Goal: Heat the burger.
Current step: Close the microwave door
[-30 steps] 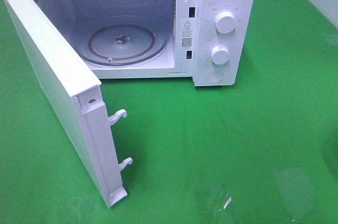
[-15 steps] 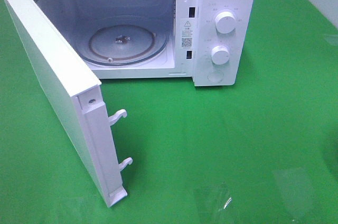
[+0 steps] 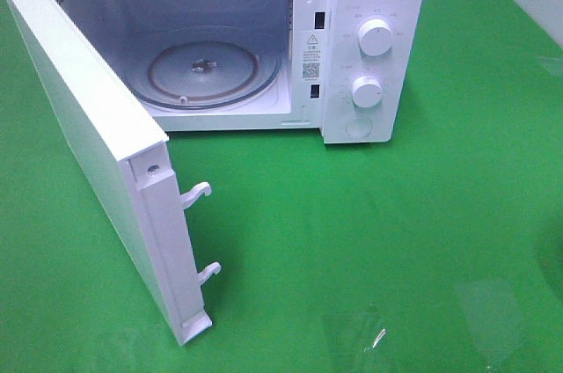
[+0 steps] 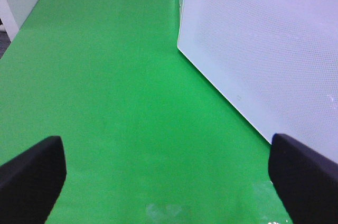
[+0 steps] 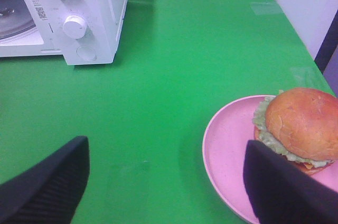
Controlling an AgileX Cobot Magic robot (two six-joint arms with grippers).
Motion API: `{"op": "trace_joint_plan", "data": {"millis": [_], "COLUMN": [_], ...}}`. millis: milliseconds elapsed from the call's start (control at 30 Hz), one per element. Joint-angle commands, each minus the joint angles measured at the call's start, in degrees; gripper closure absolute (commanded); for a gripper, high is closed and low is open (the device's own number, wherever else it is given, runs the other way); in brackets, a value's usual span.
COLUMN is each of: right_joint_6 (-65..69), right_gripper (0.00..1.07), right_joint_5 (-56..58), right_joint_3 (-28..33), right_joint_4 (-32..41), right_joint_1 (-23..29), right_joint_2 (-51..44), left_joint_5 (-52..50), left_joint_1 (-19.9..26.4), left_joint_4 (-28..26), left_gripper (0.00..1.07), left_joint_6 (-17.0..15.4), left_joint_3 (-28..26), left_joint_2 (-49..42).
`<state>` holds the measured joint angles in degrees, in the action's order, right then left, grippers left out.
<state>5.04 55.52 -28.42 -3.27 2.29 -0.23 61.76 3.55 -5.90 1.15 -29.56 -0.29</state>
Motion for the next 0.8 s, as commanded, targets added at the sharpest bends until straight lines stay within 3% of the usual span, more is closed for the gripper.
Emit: {"op": "trace_joint_plan", "data": {"millis": [33,800], "right_joint_6": [-0.29,-0.29], "right_gripper": [0.31,0.31], "right_joint_5": [-0.46,-0.46], "right_joint_3": [0.23,0.23], "right_joint_4": [0.06,0.06], "right_joint_1": [-0.23,-0.23], "right_joint_2": [-1.55,-1.55], "left_joint_5": [-0.74,-0.74], "left_joint_1": [0.06,0.06], "left_joint_4": [-0.17,-0.17], "left_gripper": [0.09,0.09], "left_joint_6": [-0.23,-0.23], "left_joint_3": [0.0,0.0], "left_joint_2": [-0.23,-0.23]}}
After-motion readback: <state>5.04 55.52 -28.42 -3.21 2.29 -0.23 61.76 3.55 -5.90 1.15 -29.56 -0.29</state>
